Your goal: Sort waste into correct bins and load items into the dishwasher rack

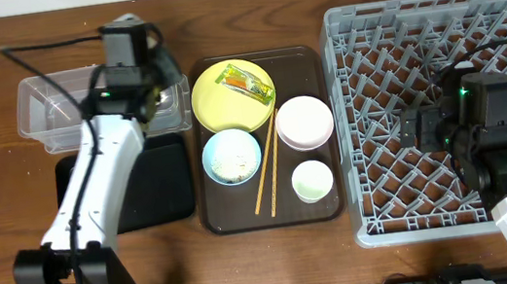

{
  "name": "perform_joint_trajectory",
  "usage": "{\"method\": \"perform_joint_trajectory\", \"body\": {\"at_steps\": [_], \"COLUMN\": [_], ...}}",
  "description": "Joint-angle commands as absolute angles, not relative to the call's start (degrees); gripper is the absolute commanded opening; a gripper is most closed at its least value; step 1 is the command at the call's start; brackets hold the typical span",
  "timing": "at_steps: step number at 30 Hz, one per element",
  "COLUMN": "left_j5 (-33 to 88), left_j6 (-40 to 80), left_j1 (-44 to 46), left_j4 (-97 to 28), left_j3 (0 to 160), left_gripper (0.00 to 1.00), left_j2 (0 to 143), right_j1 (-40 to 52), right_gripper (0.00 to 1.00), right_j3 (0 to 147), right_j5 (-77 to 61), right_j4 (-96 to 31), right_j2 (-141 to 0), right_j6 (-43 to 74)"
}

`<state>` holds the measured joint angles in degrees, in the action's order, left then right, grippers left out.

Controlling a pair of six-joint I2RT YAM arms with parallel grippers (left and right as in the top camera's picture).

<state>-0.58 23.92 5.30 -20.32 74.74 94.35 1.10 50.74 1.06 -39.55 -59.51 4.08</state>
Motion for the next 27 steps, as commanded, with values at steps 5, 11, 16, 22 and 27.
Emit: {"method": "perform_joint_trajectory", "body": {"at_steps": [5, 11, 16, 22, 27], "left_j5": [-2.94, 6.72, 7.73, 7.97, 9.87], "left_j6": [27.33, 27.4, 28.67, 38.57, 43.75], "left_j1": [2.15, 4.29, 10.52, 16.8, 19.88], "left_j4": [-20.36, -18.5, -17.67, -14.33, -9.98], "left_j3": [74.83, 74.81, 74.81, 74.81, 74.81], "left_gripper": [0.52, 0.54, 0.55, 0.55, 0.54], "left_j2": [96.84, 96.12, 98.89, 105.43, 110.56], "right_j1": [1.48, 1.48, 1.48, 1.48, 1.48], "right_gripper": [0.99, 0.99, 0.99, 0.99, 0.99], "right_j3": [52.18, 52.18, 52.18, 52.18, 52.18], "right_j5": [1.43, 1.43, 1.41, 1.43, 1.43], "right_j4": [-39.42, -39.42, -39.44, -39.42, -39.46], "right_j2": [-59.16, -59.16, -59.16, -59.16, -59.16], "right_j6": [4.43, 4.4, 4.45, 4.43, 4.43]}}
